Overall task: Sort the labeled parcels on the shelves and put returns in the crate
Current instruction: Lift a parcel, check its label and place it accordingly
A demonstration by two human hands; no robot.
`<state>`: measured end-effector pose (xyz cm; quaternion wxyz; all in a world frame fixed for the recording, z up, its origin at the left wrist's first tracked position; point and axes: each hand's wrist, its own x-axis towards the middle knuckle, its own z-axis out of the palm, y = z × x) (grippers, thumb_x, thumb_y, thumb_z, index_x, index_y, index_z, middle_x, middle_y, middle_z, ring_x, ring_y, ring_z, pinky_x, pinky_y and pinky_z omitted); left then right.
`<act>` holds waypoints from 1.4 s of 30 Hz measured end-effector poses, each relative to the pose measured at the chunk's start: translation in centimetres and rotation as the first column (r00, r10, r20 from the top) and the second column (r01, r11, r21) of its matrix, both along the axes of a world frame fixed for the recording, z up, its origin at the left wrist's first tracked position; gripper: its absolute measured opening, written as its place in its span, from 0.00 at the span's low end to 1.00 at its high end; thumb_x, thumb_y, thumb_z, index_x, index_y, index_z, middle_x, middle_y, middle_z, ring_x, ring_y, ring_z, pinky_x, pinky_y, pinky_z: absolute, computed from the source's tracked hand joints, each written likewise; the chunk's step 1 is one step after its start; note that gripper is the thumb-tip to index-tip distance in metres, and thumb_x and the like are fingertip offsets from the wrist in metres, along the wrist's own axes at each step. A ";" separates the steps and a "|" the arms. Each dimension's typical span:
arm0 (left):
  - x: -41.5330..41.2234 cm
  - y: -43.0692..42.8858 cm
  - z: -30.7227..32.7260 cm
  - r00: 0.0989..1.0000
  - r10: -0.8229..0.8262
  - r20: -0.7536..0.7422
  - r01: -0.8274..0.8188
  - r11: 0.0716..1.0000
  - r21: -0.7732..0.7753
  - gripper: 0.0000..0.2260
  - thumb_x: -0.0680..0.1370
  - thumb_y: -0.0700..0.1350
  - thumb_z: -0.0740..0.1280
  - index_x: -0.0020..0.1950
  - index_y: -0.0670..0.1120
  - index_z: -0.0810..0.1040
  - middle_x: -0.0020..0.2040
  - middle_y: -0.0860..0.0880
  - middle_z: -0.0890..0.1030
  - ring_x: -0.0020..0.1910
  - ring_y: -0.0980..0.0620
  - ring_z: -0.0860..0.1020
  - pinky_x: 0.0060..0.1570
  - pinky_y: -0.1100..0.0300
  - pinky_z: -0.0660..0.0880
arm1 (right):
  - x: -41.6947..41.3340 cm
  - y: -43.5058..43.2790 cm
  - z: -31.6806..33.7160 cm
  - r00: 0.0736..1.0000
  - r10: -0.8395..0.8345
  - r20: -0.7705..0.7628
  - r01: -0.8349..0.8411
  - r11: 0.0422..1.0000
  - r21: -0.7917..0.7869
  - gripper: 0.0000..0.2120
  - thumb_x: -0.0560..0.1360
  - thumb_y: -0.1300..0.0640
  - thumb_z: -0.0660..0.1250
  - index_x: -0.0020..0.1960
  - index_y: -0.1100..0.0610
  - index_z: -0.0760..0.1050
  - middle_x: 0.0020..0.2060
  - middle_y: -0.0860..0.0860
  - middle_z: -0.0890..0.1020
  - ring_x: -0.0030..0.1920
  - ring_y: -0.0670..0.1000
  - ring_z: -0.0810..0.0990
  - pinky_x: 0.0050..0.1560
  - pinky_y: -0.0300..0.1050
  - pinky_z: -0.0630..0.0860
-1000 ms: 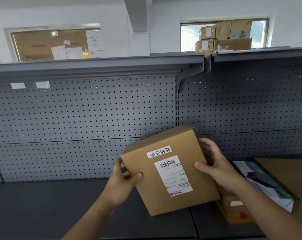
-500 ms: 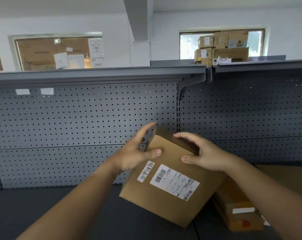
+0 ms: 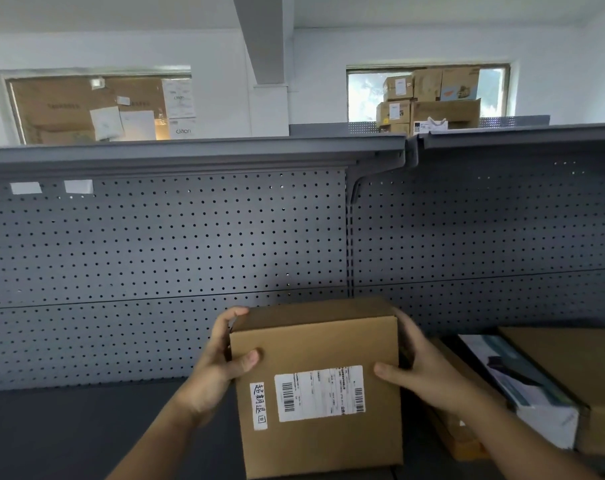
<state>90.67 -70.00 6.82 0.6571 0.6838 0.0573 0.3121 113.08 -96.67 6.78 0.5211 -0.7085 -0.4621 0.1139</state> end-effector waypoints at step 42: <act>-2.9 2.2 -8.1 0.982 0.028 -0.184 -0.054 0.989 -0.140 0.53 0.52 0.52 0.89 0.72 0.56 0.65 0.65 0.39 0.80 0.61 0.38 0.81 0.55 0.43 0.80 | -2.4 2.9 -6.6 0.925 -0.013 -0.381 -0.013 0.998 -0.066 0.44 0.66 0.42 0.80 0.73 0.33 0.58 0.66 0.36 0.72 0.67 0.44 0.70 0.74 0.52 0.66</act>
